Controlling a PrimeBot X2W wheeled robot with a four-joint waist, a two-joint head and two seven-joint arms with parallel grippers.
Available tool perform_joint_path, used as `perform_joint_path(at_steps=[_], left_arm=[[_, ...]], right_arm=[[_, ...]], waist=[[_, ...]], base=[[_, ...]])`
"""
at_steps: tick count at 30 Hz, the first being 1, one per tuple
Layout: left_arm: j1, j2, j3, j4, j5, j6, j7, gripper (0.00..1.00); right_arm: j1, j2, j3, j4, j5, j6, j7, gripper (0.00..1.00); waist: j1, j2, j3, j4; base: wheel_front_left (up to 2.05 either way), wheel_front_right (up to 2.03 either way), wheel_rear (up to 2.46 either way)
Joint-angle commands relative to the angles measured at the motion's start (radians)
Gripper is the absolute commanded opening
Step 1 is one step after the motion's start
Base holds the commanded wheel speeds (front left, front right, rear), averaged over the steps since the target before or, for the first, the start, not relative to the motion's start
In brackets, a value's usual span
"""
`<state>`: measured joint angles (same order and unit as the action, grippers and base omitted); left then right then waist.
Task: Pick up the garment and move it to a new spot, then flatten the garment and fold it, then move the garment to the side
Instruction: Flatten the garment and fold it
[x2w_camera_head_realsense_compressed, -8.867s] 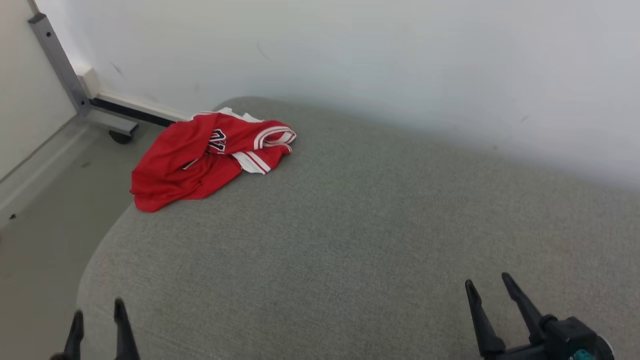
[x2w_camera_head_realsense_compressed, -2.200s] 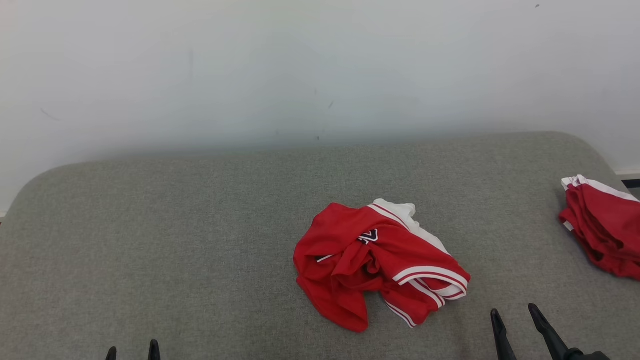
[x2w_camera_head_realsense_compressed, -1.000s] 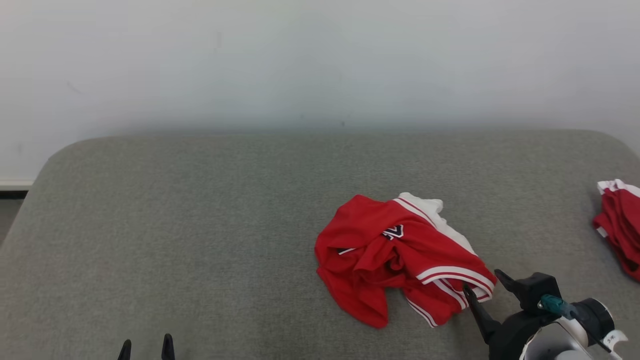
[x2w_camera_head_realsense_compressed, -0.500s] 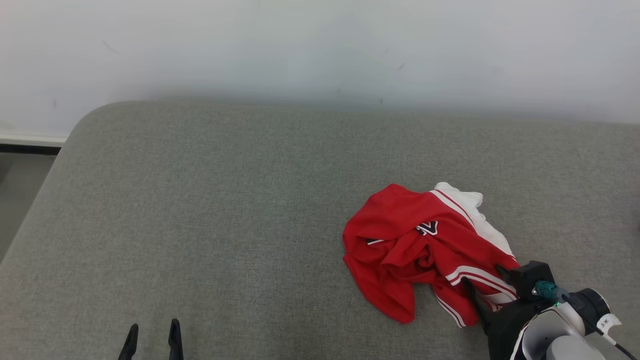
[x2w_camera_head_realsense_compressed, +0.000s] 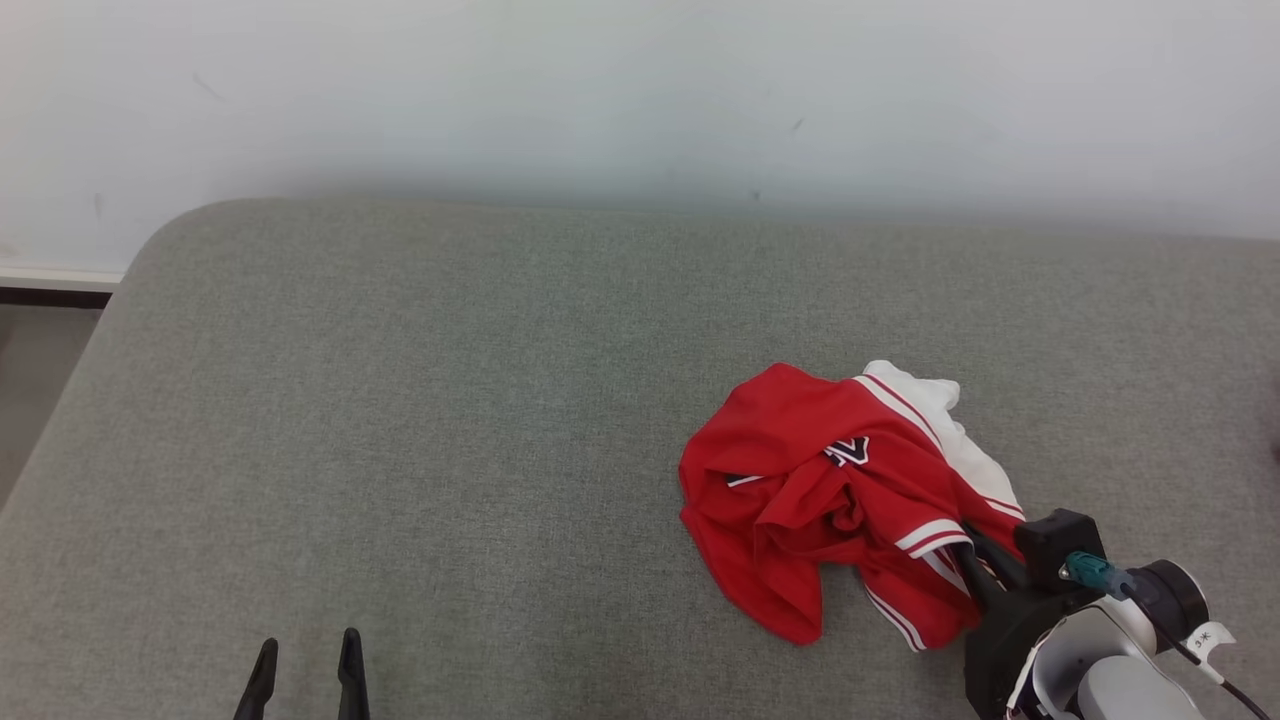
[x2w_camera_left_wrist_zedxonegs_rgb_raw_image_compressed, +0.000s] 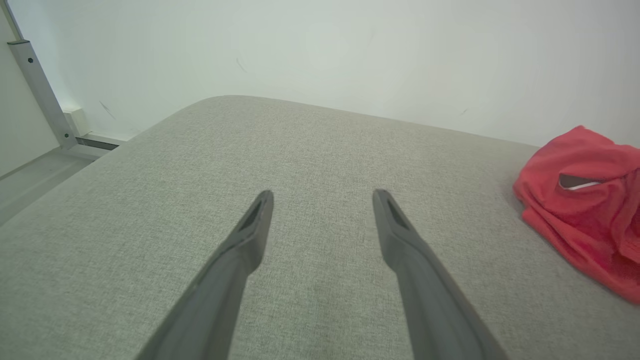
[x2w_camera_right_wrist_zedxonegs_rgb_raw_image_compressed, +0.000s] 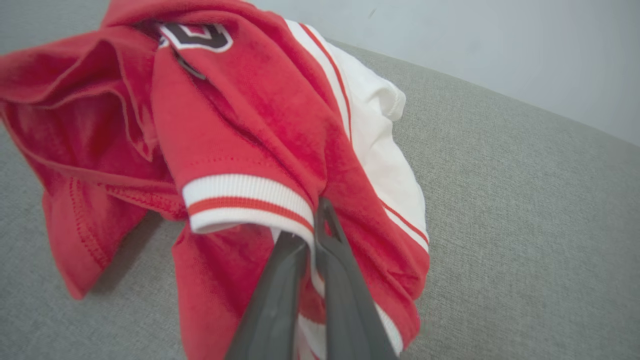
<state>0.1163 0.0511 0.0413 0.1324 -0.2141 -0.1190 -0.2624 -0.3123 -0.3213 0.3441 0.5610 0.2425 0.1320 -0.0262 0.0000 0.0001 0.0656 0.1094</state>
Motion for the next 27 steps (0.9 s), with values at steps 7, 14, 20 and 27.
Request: perform_joint_path(at_steps=[7, 14, 20, 27], left_arm=[[0.013, -0.002, -0.002, 0.006, -0.001, 0.007, -0.003, 1.00], [0.035, -0.001, 0.002, 0.001, -0.008, 0.014, -0.003, 1.00], [0.038, -0.002, -0.006, -0.005, -0.018, 0.022, -0.003, 1.00], [0.036, -0.001, -0.020, -0.006, -0.026, 0.028, -0.003, 1.00]], right_arm=[[-0.033, 0.008, 0.002, -0.046, -0.004, -0.002, -0.050, 0.00], [-0.112, -0.008, 0.058, -0.226, 0.022, -0.002, -0.009, 0.00], [-0.279, -0.005, 0.155, -0.346, 0.091, -0.002, 0.077, 0.00], [-0.455, 0.043, 0.161, -0.382, 0.184, -0.002, 0.098, 0.00]], waist=[[0.0000, -0.0001, -0.038, -0.008], [0.0000, -0.0001, -0.076, -0.023], [0.0000, -0.0001, -0.084, -0.030], [0.0000, -0.0001, -0.095, -0.010]], base=[[0.00, 0.00, 0.00], [0.00, 0.00, 0.00], [0.00, 0.00, 0.00], [0.00, 0.00, 0.00]])
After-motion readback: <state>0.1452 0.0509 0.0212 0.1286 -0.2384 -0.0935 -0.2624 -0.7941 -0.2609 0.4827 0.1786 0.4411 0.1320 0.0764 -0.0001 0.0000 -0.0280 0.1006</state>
